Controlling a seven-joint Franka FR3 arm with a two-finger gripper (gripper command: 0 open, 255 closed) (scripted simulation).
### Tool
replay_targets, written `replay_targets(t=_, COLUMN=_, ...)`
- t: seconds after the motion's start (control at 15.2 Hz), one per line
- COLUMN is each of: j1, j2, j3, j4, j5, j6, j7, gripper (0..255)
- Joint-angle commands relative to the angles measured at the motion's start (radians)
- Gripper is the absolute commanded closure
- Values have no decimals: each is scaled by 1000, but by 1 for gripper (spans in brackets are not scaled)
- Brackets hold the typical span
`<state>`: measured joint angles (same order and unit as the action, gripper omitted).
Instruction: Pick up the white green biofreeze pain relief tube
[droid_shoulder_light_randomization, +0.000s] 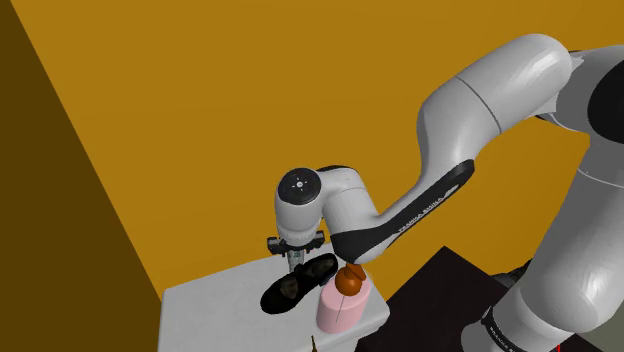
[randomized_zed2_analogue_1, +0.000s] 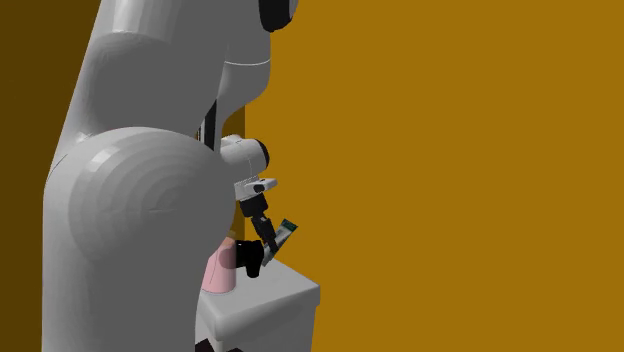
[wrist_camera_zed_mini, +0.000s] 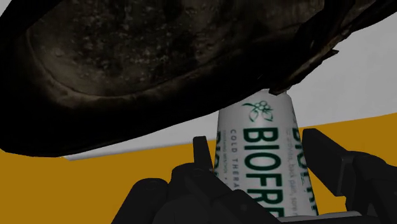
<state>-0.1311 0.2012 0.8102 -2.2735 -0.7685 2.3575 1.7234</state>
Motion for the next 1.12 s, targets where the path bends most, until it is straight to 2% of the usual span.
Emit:
replay_targets(t=0.0, j1=1, j2=2, j3=-1, j4=-1, j5=-3, j6=1, j7=3, gripper=255)
replay_targets(t=0.53, j1=1, j2=3, j3=-1, j4=2, j5=-3, j6=-1, j7=2, gripper=255)
replay_targets(t=1.06, j1=-34, j2=-106, j3=40, j4=10, j5=147, j6=-38, j7=-122, gripper=255)
